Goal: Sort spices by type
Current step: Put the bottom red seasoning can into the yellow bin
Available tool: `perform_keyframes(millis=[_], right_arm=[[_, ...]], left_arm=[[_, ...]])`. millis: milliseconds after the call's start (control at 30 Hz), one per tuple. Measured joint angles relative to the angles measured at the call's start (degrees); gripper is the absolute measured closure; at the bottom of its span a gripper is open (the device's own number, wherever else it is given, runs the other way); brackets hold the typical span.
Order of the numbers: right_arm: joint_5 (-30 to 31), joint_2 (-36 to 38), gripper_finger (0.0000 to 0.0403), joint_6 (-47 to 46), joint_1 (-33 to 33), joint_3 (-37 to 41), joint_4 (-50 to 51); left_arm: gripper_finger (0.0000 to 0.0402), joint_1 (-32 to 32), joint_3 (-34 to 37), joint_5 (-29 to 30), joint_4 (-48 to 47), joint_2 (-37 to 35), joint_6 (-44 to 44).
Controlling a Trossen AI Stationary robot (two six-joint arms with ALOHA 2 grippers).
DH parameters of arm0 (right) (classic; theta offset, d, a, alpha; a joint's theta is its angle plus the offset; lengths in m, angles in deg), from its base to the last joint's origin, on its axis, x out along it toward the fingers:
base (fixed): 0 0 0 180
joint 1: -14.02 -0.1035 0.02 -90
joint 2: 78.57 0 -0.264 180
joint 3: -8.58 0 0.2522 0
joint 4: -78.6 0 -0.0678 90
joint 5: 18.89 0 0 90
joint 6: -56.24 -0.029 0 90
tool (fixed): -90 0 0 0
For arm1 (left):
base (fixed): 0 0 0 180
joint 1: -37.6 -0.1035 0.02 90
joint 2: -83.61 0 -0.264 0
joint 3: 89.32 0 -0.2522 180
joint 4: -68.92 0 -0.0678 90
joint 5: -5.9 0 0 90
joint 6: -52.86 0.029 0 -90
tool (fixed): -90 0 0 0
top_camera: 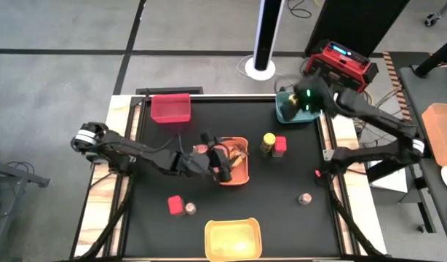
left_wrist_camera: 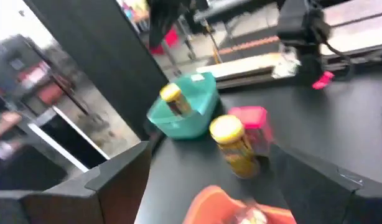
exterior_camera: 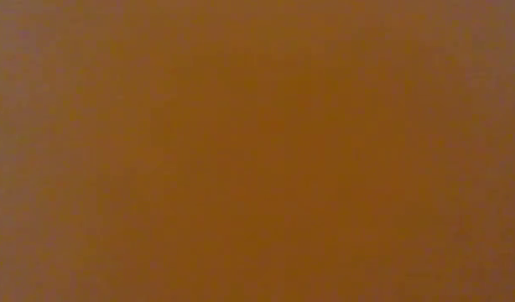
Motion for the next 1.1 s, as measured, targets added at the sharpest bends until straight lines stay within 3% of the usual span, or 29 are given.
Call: perform_keyframes(millis=[233, 400, 533, 733, 867, 1100], right_arm=[[6.0, 5.3, 0.0187, -1.3, -21.8, 8.5, -13.8], [10.8, 3.7, 0.0195, -1.4, -30.4, 9.4, -16.3], [12.0, 1.5, 0.0202, -1.5, -33.2, 9.4, -16.7], [12.1, -1.5, 0.0208, -2.4, -34.1, 9.3, -16.6], [12.0, -3.3, 0.0209, -2.3, -34.1, 9.3, -16.6], [12.0, -6.2, 0.0209, -2.4, -34.1, 9.3, -16.6]], left_arm=[[0.0093, 2.5, 0.0, -16.9, -22.3, -8.4, -18.6], [0.0093, 4.1, 0.0, -19.3, -41.0, -14.2, -28.3], [0.0093, 4.1, 0.0, -19.2, -56.5, -17.7, -33.9], [0.0093, 4.7, 0.0, -20.9, -69.5, -19.0, -41.2], [0.0092, 7.2, 1.2, -29.9, -70.7, -17.9, -43.9], [0.0092, 11.1, 1.2, -37.1, -70.7, -16.4, -52.6]])
